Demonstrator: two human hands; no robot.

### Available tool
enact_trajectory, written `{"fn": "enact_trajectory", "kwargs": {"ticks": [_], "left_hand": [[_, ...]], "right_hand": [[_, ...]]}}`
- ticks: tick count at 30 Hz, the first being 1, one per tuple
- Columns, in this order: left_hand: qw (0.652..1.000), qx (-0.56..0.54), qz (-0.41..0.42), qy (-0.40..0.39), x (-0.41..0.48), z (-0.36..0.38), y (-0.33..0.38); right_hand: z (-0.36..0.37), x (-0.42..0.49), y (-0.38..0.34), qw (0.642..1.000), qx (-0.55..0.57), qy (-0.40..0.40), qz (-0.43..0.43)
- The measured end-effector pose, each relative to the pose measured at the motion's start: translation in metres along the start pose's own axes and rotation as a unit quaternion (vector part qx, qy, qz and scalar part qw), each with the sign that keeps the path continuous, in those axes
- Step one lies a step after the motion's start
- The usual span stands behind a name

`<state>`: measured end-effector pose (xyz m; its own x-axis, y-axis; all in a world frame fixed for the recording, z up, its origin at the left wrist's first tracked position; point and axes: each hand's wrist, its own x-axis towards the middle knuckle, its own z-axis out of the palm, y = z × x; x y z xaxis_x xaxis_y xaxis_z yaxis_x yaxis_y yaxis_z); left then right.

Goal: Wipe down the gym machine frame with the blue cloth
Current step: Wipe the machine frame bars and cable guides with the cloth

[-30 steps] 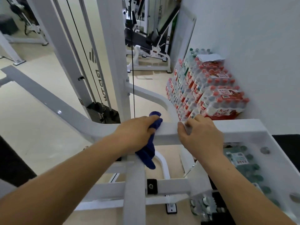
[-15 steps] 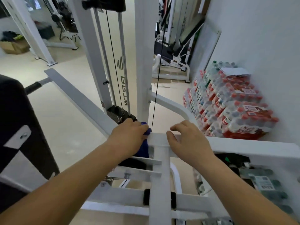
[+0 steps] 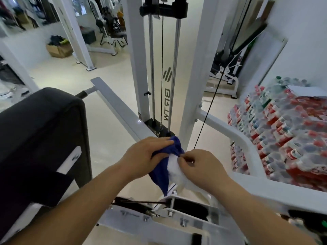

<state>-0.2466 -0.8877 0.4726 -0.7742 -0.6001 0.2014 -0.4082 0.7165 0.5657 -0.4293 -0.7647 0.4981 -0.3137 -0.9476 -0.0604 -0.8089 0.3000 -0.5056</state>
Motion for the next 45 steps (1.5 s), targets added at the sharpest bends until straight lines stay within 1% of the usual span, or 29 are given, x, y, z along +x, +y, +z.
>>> {"fn": "enact_trajectory", "kwargs": {"ticks": [3, 4, 5, 6, 8, 10, 11, 12, 14, 15, 16, 18, 21, 22, 24, 25, 28, 30, 32, 34, 35, 36, 37, 39, 40, 41, 43, 45], "left_hand": [[0.987, 0.029, -0.139, 0.076, 0.018, 0.008, -0.004], [0.98, 0.036, -0.172, 0.09, 0.023, 0.012, 0.0], [0.978, 0.032, -0.183, 0.09, 0.024, 0.015, 0.005], [0.982, 0.016, -0.172, 0.08, 0.022, 0.018, 0.01], [0.992, -0.027, -0.119, 0.033, 0.01, 0.018, 0.018], [0.995, -0.049, -0.085, -0.003, -0.003, 0.011, 0.015], [0.994, -0.047, -0.095, 0.007, -0.003, 0.007, 0.007], [0.99, -0.039, -0.133, 0.035, 0.002, 0.002, -0.004], [0.965, -0.014, -0.249, 0.087, 0.021, -0.012, -0.025], [0.955, 0.002, -0.283, 0.094, 0.031, -0.018, -0.031], [0.951, 0.014, -0.296, 0.092, 0.04, -0.021, -0.032], [0.953, 0.014, -0.289, 0.088, 0.048, -0.014, -0.019], [0.969, -0.005, -0.236, 0.078, 0.026, 0.012, 0.018], [0.975, -0.015, -0.209, 0.073, 0.015, 0.017, 0.025], [0.983, -0.014, -0.176, 0.052, 0.002, 0.019, 0.017], [0.982, -0.008, -0.181, 0.049, 0.005, 0.014, 0.003], [0.967, 0.005, -0.243, 0.076, 0.025, -0.003, -0.029], [0.964, 0.005, -0.255, 0.081, 0.027, -0.002, -0.022], [0.974, -0.038, -0.21, 0.072, 0.009, 0.013, 0.0], [0.987, -0.08, -0.128, 0.046, -0.021, 0.024, 0.017], [0.991, -0.092, -0.097, 0.028, -0.03, 0.025, 0.015], [0.991, -0.105, -0.084, 0.019, -0.03, 0.021, 0.007], [0.988, -0.111, -0.102, 0.024, -0.023, 0.015, -0.003], [0.975, -0.101, -0.183, 0.072, -0.002, 0.007, -0.023], [0.968, -0.092, -0.213, 0.095, 0.007, 0.005, -0.025], [0.964, -0.086, -0.225, 0.111, 0.012, 0.008, -0.02], [0.967, -0.091, -0.206, 0.119, 0.008, 0.027, 0.005], [0.972, -0.115, -0.178, 0.1, -0.015, 0.045, 0.034]], "right_hand": [[0.007, -0.003, 0.001, 0.999, -0.04, 0.002, 0.006], [0.005, -0.002, 0.001, 0.998, -0.054, -0.009, 0.007], [0.002, 0.0, 0.001, 0.998, -0.062, -0.029, 0.009], [-0.001, 0.002, 0.001, 0.997, -0.064, -0.048, 0.011], [-0.006, 0.003, 0.001, 0.996, -0.065, -0.066, 0.013], [-0.006, 0.0, 0.0, 0.996, -0.066, -0.055, 0.007], [-0.006, -0.001, 0.0, 0.997, -0.064, -0.044, 0.004], [-0.007, -0.003, -0.001, 0.998, -0.055, -0.033, 0.001], [-0.009, -0.006, -0.003, 0.999, -0.029, -0.015, -0.003], [-0.011, -0.007, -0.003, 1.0, -0.02, -0.008, -0.006], [-0.013, -0.008, -0.003, 1.0, -0.015, -0.001, -0.009], [-0.016, -0.009, -0.003, 1.0, -0.004, 0.013, -0.013], [-0.018, -0.006, -0.003, 0.999, 0.016, 0.028, -0.025], [-0.018, -0.005, -0.003, 0.999, 0.018, 0.024, -0.028], [-0.014, -0.002, -0.004, 0.999, 0.01, 0.005, -0.034], [-0.012, -0.002, -0.004, 0.999, -0.004, -0.002, -0.037], [-0.008, -0.004, -0.004, 0.998, -0.043, 0.0, -0.042], [-0.006, -0.008, -0.001, 0.998, -0.042, 0.008, -0.041], [-0.003, -0.011, 0.003, 0.999, -0.027, 0.021, -0.039], [0.0, -0.013, 0.006, 0.999, -0.015, 0.028, -0.038], [0.0, -0.014, 0.007, 0.999, -0.013, 0.028, -0.036], [0.0, -0.014, 0.007, 0.999, -0.011, 0.025, -0.032], [0.0, -0.014, 0.007, 0.999, -0.01, 0.022, -0.029], [-0.002, -0.016, 0.005, 0.999, -0.012, 0.019, -0.024], [-0.002, -0.016, 0.004, 0.999, -0.016, 0.019, -0.022], [-0.001, -0.017, 0.003, 0.999, -0.022, 0.021, -0.02], [0.0, -0.019, 0.001, 0.999, -0.038, 0.032, -0.019], [0.003, -0.018, 0.0, 0.998, -0.042, 0.041, -0.018]]}}
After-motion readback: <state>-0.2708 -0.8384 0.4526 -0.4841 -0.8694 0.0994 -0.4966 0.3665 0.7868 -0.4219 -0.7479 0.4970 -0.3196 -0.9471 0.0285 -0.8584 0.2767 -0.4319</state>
